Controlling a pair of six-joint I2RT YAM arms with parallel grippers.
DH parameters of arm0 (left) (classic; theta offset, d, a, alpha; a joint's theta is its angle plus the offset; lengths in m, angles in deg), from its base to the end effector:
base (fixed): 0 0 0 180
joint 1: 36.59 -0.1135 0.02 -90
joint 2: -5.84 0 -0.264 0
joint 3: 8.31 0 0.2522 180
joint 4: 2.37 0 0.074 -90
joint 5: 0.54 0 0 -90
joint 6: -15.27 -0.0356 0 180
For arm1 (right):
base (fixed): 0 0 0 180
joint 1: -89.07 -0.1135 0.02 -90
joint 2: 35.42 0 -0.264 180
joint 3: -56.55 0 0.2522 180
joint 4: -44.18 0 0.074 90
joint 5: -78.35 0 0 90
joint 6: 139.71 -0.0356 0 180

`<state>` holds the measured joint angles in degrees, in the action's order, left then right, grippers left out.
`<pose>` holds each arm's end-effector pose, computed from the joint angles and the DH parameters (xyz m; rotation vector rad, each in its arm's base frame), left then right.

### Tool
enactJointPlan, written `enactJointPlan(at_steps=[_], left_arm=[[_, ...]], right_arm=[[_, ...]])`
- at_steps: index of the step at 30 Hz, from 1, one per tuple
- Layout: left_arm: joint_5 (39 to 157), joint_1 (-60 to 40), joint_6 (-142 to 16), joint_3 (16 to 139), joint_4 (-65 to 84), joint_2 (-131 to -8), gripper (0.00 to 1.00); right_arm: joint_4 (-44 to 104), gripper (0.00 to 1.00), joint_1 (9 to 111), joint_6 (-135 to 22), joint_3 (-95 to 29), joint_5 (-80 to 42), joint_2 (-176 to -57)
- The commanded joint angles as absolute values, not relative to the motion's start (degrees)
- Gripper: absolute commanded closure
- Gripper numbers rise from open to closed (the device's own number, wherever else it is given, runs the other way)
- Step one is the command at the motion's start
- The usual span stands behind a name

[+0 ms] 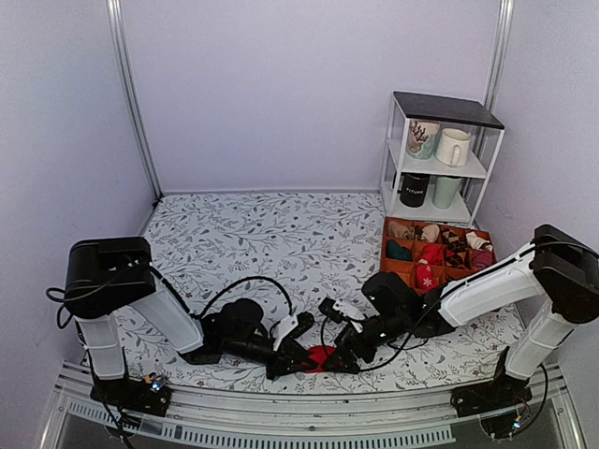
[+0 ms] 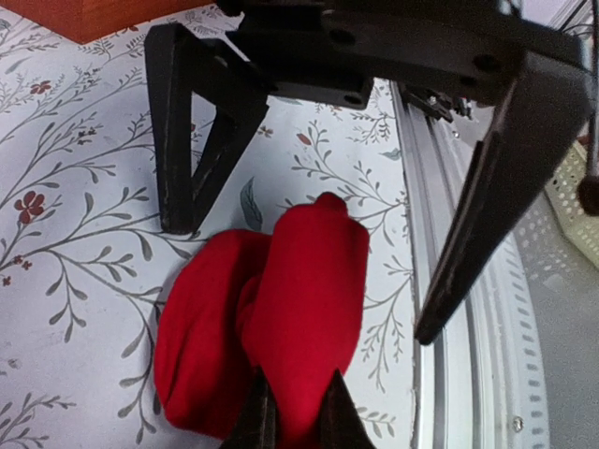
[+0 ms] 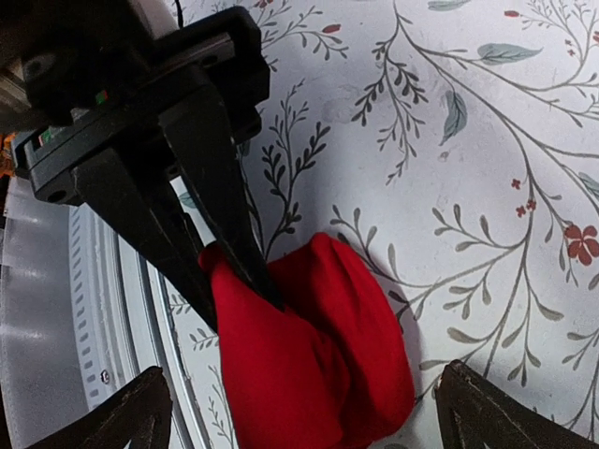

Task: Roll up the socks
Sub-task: Pick up the sock from the center of the board.

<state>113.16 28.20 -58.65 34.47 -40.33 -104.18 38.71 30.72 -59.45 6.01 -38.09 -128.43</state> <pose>0.1152 -0.2784 0.0769 1.1985 1.9663 -1.2333 0.1391 0.2559 0.1282 -1.2752 2.2570 1.0583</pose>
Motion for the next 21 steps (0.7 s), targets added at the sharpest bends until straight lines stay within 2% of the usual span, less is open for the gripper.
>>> enactJointPlan(at_steps=[1,21], left_arm=[[111.5,28.1,-59.4,32.2,-20.9,-109.3,1.0],[111.2,27.9,-59.8,33.0,-20.8,-110.3,1.0]], right_arm=[[42.4,0.0,31.1,-61.2,6.3,-39.3,-132.2],[45.4,0.57,31.1,-65.1,8.8,-45.7,-133.6]])
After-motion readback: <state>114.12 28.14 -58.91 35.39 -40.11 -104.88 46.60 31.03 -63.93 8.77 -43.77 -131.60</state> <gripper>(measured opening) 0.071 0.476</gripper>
